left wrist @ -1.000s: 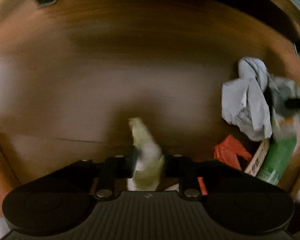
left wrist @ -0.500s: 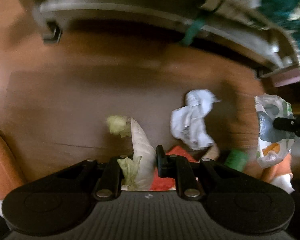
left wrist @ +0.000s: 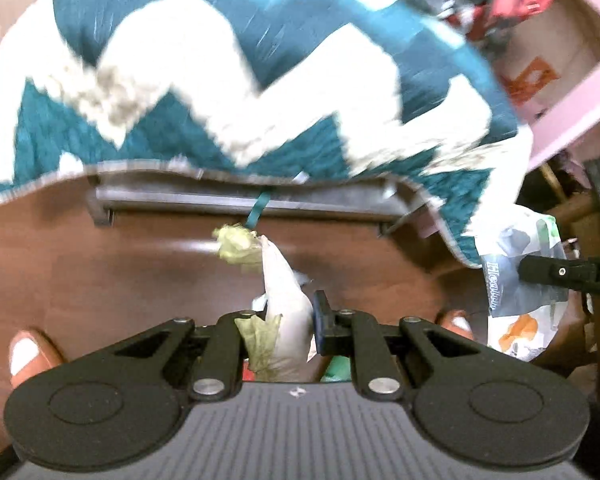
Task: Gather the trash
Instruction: 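Lift cabbage and plastic bag with both tools over the teal bin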
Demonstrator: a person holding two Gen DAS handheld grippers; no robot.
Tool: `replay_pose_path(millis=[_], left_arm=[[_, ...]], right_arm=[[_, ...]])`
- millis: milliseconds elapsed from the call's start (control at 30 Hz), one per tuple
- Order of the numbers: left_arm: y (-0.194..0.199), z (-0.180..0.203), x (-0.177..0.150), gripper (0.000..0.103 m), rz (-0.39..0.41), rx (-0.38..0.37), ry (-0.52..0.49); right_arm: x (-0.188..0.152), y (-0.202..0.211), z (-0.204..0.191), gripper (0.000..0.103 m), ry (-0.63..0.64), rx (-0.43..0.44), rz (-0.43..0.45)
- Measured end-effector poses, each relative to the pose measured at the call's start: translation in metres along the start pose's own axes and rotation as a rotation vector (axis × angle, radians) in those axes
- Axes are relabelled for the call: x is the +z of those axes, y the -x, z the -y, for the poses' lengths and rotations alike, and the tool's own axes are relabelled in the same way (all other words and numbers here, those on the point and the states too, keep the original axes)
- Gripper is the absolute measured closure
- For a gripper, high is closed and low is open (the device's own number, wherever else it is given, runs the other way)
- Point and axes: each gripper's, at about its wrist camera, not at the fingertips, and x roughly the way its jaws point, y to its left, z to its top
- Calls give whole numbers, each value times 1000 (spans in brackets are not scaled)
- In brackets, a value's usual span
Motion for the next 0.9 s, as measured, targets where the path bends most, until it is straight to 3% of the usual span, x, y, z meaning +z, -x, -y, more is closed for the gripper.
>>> replay_pose_path(millis=[233, 533, 900], left_arm=[[88, 58, 7, 88, 135, -66, -87], [189, 141, 21, 88, 319, -154, -219], [282, 256, 46, 88, 501, -295, -383]], right_arm=[[-6, 95, -6, 102, 60, 20, 107], [3, 218, 0, 102, 147, 9, 340], [32, 347, 32, 102, 177, -108, 610]])
